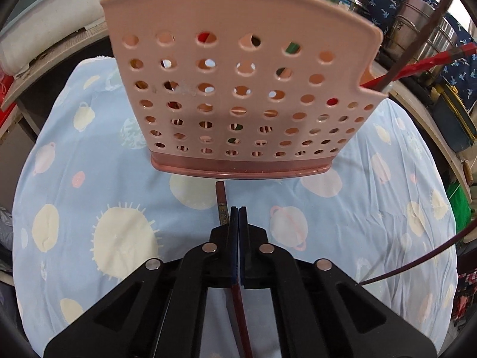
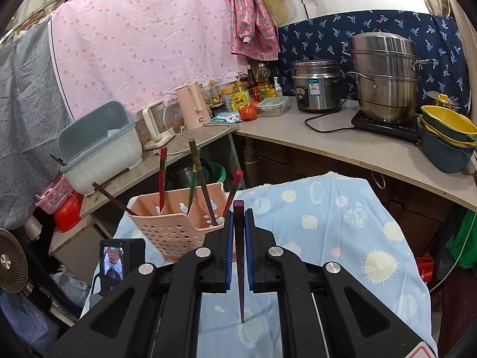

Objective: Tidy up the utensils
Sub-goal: 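Lift both chopsticks and lower them tip-first into the pink holder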

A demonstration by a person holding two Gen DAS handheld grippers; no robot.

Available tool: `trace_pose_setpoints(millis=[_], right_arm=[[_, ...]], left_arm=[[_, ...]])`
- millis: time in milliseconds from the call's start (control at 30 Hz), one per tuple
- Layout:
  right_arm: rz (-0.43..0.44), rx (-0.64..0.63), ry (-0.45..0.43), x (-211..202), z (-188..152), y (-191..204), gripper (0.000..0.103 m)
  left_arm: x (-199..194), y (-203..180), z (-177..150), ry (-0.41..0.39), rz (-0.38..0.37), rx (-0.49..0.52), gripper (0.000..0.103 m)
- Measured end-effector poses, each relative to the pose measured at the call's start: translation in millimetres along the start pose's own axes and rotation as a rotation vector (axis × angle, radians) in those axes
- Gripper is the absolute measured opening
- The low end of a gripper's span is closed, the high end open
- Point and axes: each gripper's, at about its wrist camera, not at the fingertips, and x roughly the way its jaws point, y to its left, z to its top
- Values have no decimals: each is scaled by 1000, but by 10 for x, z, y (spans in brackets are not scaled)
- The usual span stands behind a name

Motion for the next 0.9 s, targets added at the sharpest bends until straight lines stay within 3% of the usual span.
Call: trace_pose_setpoints(millis=[367,467,533,567,700,867,900], right_arm=[[28,1,-35,-339,-22,113,7],[32,5,-41,-390,-17,113,7],[29,1,-42,-394,-14,108,7],[30,2,-40,-383,-13,97,7],[31,2,-32,-318,-2,63,7],[29,0,-23,-221,15,29,7],[29,0,-22,-208,17,18,7]], left_arm=[[-857,21,-37,-123,-37,-9,0],[-771,24,-12,-103,-45,-22,2],[-621,35,-30,-72,-44,-26,24],[-538,27,-45,-65,-29,-25,27],[-198,-13,-53,-33,24,-4,27],[127,17,37,10,32,-17,27],[170,15,49,18,30,-16,23]])
